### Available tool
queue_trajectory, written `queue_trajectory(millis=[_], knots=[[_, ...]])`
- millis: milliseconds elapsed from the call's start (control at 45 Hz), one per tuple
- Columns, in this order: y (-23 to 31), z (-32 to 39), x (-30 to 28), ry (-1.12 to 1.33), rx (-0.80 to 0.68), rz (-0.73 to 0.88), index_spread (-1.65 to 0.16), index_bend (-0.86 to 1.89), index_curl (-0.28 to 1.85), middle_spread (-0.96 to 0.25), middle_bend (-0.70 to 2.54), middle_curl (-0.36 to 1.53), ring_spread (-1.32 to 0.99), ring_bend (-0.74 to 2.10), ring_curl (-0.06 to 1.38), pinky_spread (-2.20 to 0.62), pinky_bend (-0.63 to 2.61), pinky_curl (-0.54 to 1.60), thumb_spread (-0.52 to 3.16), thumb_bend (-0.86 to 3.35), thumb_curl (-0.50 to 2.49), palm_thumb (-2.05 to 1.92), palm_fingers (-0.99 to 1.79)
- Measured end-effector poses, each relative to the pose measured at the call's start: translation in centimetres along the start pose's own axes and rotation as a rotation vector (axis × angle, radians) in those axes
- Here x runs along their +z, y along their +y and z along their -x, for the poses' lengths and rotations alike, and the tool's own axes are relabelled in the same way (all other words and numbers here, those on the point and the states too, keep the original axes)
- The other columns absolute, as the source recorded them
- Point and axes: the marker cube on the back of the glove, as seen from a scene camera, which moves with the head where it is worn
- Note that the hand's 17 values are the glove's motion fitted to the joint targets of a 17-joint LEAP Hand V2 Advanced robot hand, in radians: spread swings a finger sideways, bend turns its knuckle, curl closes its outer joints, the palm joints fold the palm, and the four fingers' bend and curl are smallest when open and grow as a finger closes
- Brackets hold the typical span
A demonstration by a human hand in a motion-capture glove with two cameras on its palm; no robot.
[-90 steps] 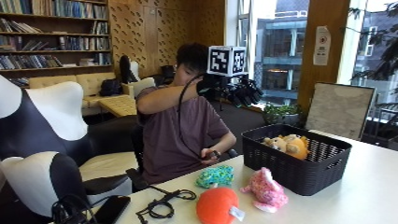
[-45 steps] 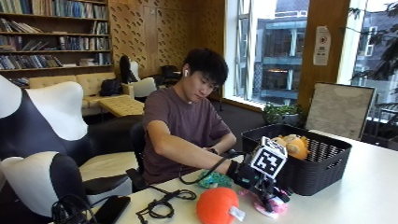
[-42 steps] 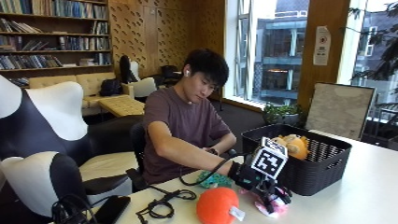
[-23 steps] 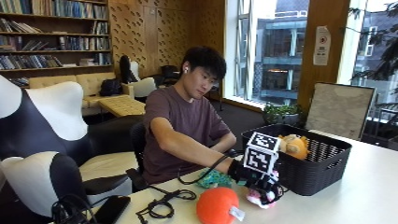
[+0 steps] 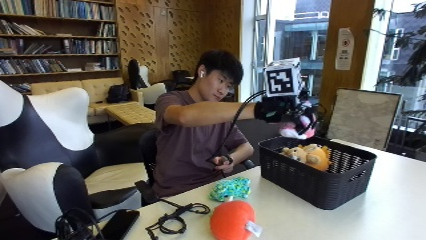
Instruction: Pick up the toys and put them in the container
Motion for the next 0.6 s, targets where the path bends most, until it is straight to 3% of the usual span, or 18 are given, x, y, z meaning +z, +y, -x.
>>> queue_trajectory(millis=[178, 311, 422, 555, 578, 600], knots=[[-4.3, 7.9, -0.1, -0.092, -0.042, -0.020, -0.14, 1.14, 0.82, -0.25, 0.79, 0.53, -0.41, 0.91, 0.42, -0.24, 0.98, 0.45, 0.93, 0.09, 0.70, 0.67, 0.61], [-7.3, 12.6, 3.7, 0.040, -0.086, -0.020, -0.13, 1.16, 0.87, -0.26, 0.83, 0.58, -0.42, 0.95, 0.45, -0.24, 1.02, 0.47, 0.90, 0.07, 0.74, 0.67, 0.57], [-9.1, 17.9, 6.9, -0.133, -0.040, 0.004, -0.12, 1.19, 0.90, -0.27, 0.85, 0.61, -0.42, 0.98, 0.48, -0.24, 1.05, 0.48, 0.89, 0.06, 0.77, 0.67, 0.53], [-9.7, 18.4, 10.4, 0.064, -0.009, 0.146, -0.12, 1.17, 0.93, -0.27, 0.94, 0.66, -0.40, 0.91, 0.48, -0.22, 1.04, 0.48, 0.91, 0.02, 0.78, 0.62, 0.37], [-9.6, 18.9, 10.9, 0.066, 0.005, 0.194, -0.12, 1.21, 0.95, -0.27, 0.91, 0.66, -0.41, 0.99, 0.52, -0.23, 1.08, 0.50, 0.90, 0.04, 0.79, 0.66, 0.45], [-9.5, 19.8, 11.5, 0.046, 0.021, 0.247, -0.12, 1.13, 0.92, -0.27, 1.01, 0.68, -0.38, 0.84, 0.47, -0.20, 1.02, 0.47, 0.93, -0.01, 0.77, 0.59, 0.30]])
